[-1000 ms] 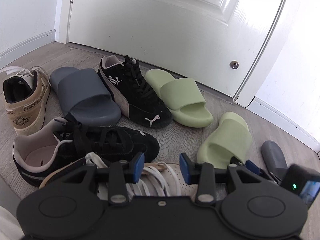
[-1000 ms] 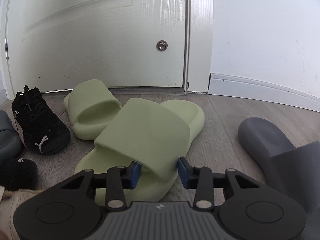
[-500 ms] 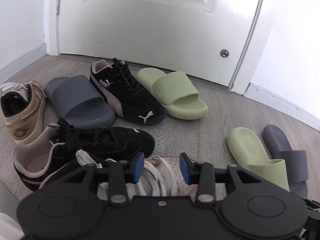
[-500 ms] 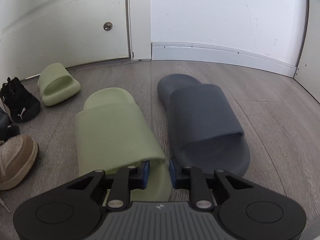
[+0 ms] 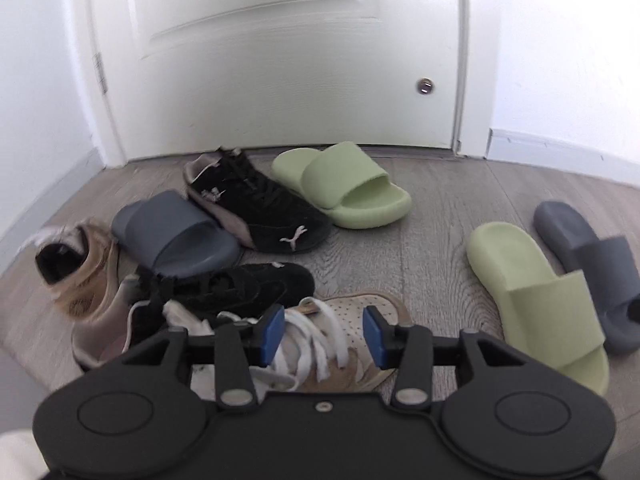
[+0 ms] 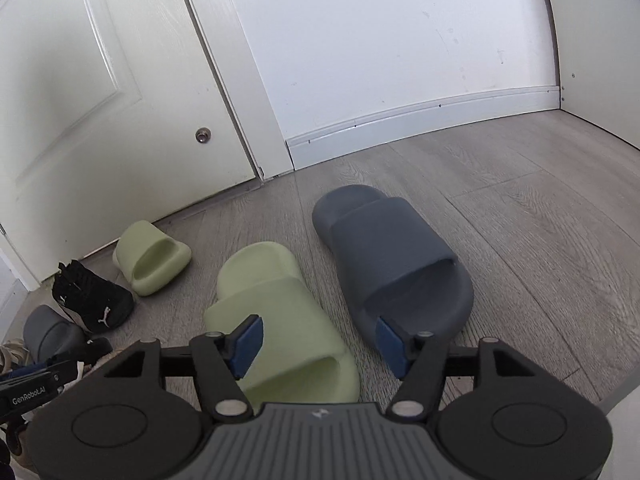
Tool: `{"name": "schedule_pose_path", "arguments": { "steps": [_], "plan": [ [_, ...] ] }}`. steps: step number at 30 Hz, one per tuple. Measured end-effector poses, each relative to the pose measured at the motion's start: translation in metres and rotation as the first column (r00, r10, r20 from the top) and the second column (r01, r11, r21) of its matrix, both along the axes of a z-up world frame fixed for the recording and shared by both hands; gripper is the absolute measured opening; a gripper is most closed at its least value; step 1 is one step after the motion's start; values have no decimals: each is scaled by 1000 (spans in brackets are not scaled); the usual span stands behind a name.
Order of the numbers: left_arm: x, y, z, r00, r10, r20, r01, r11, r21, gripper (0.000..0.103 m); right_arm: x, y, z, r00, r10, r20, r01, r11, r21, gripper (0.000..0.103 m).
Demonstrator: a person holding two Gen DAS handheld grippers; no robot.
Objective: Organize scattered shoes
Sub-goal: 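Grasp the tan sneaker with white laces from the pile with the left tool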
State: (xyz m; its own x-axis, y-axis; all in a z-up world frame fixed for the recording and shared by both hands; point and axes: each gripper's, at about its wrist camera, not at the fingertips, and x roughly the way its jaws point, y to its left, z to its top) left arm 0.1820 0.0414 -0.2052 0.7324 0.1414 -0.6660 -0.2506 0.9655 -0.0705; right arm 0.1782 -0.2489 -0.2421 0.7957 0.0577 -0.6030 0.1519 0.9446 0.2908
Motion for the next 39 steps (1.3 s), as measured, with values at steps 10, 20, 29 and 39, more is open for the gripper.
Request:
{"name": "schedule_pose_path", "arguments": {
  "steps": [10,20,29,39],
  "plan": [
    [1,107,-5,960,163,-229,-248,872,-422,66,3,5,-2,999,43,-8,-43,998,52,65],
    [26,122,-40,942,121,-313,-285,780,-557,83,1,8,0,998,69,9,-70,995,67,65],
    [45,99,-32,952,156,-262,-254,881,-399,57,1,18,-7,995,96,-3,-96,994,50,65],
    [94,119,-13,971,134,-197,-182,951,-249,34,-2,27,-9,992,126,0,-126,992,-24,65]
  ]
}}
